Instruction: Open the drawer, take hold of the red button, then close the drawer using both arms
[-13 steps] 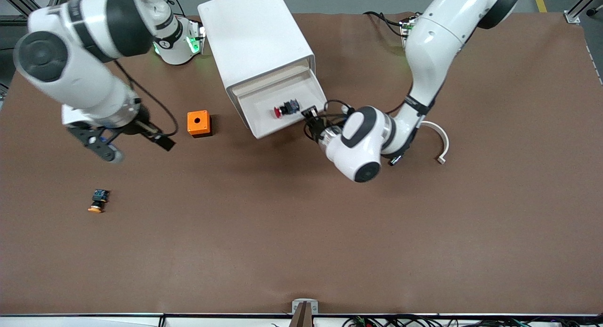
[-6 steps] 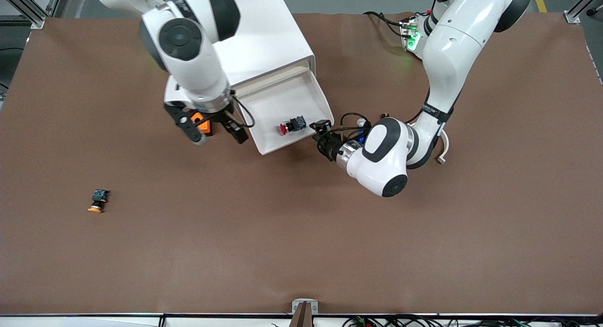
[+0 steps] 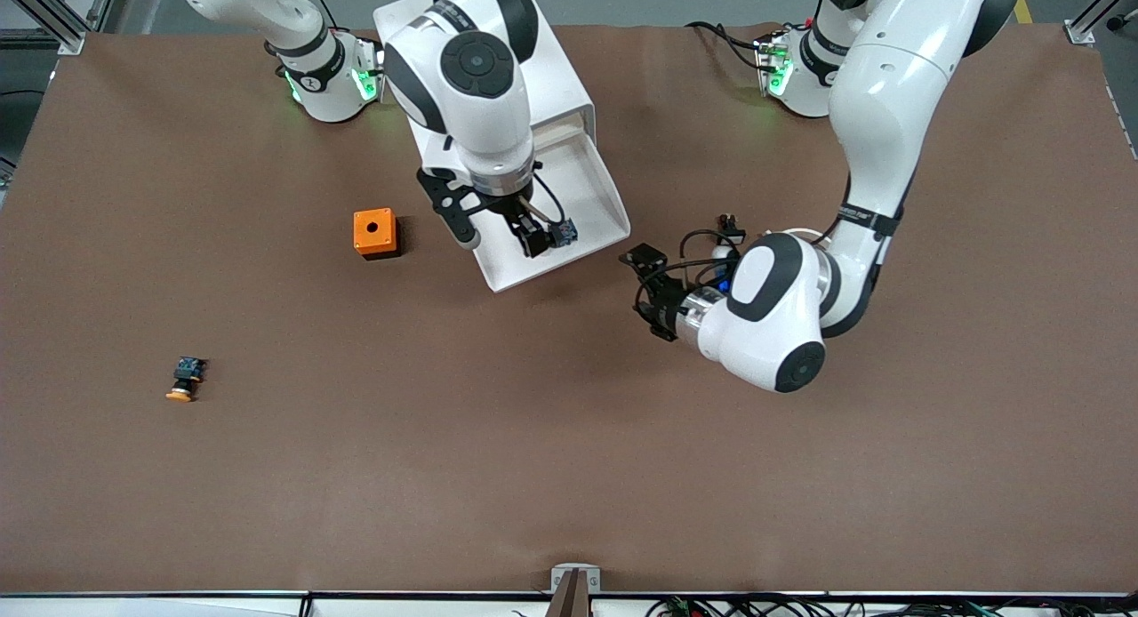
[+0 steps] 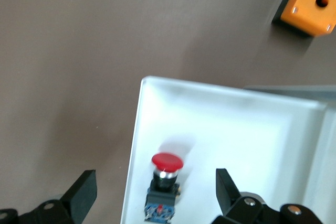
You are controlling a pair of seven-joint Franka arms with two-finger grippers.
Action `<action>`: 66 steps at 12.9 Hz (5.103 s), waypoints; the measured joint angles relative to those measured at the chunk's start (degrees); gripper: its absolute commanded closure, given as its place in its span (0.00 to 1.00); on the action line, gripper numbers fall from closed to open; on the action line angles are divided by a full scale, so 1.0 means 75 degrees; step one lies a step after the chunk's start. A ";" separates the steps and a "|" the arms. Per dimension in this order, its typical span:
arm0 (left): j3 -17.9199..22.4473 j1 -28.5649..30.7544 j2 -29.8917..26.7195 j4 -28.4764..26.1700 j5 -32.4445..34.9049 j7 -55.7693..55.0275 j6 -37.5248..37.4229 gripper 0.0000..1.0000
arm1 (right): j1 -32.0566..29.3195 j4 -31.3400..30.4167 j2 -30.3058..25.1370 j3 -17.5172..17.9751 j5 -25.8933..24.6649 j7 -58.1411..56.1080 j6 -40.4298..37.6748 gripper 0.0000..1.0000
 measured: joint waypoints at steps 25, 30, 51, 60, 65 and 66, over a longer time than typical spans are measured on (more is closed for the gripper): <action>0.0058 -0.0987 -0.1456 -0.1522 0.3550 0.9677 0.2458 0.00 | 0.0619 0.0825 0.1581 -0.0020 -0.0124 0.1586 0.0256 1.00; 0.0039 -0.1541 -0.0945 -0.1593 0.3356 0.9422 0.2853 0.00 | 0.0620 0.0839 0.1581 -0.0027 -0.0128 0.1569 0.0248 1.00; -0.0527 -0.3512 -0.0687 -0.1752 0.1852 0.7065 0.2541 0.00 | -0.5131 -0.0395 0.1286 -0.0346 -0.0588 -1.1567 0.1936 1.00; -0.0315 -0.2809 -0.0943 -0.1603 0.2435 0.6662 0.2413 0.00 | -0.6215 -0.1466 0.2132 -0.0266 -0.0591 -1.2757 0.3871 1.00; -0.0301 -0.0718 -0.2043 -0.1311 0.3883 0.7981 0.0918 0.00 | -0.6392 -0.1582 0.2233 -0.0258 -0.0590 -1.3365 0.3956 1.00; -0.0294 -0.0360 -0.2287 -0.1306 0.3952 0.8536 0.0638 0.00 | -0.6454 -0.1583 0.2233 -0.0257 -0.0590 -1.3497 0.3956 1.00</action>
